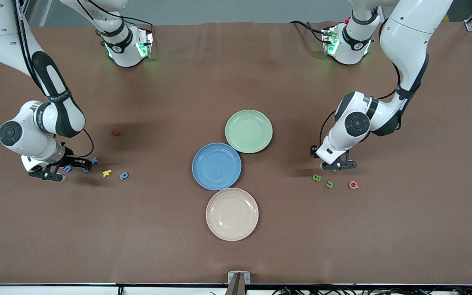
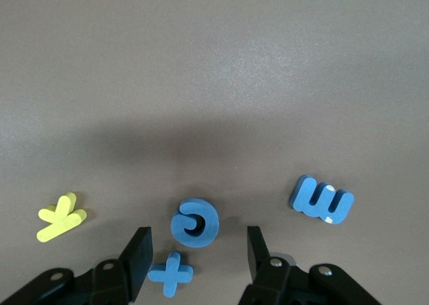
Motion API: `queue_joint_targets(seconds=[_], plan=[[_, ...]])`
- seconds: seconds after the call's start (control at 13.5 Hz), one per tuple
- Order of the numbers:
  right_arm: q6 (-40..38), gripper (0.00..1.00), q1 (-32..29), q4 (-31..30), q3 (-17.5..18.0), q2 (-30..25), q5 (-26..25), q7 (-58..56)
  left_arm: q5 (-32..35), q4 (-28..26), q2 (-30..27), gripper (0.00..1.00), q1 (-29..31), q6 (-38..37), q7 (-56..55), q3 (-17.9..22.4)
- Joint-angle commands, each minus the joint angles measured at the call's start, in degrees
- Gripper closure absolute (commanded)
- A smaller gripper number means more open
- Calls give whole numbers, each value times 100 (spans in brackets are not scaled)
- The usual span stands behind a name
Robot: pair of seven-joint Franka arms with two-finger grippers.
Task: Sort letters by color into matching plates
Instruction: 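Grasp a green letter with the left gripper while the right grasps blue c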
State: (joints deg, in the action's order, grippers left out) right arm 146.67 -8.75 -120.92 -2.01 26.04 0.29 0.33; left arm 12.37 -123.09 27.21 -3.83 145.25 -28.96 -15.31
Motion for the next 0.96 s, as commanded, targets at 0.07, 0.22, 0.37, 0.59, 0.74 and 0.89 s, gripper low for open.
queue_joint_targets(seconds=[0.07, 0.22, 0.37, 0.59, 0.74, 0.89], plan=[[203, 36, -92, 69, 69, 199, 7, -16, 186, -48, 21, 42, 32, 100, -101, -7], [257, 36, -92, 69, 69, 278, 15, -7, 186, -48, 39, 49, 32, 100, -101, -7], [248, 36, -92, 69, 69, 287, 15, 2, 186, -48, 48, 55, 32, 100, -101, -7], [239, 36, -83, 60, 69, 305, 24, 11, 186, -57, 48, 69, 32, 100, -110, -7], [230, 38, -92, 69, 69, 305, 24, -16, 186, -48, 39, 76, 23, 100, -110, -16], [230, 47, -92, 69, 69, 305, 24, -42, 186, -22, -22, 76, 14, 48, -110, -16]])
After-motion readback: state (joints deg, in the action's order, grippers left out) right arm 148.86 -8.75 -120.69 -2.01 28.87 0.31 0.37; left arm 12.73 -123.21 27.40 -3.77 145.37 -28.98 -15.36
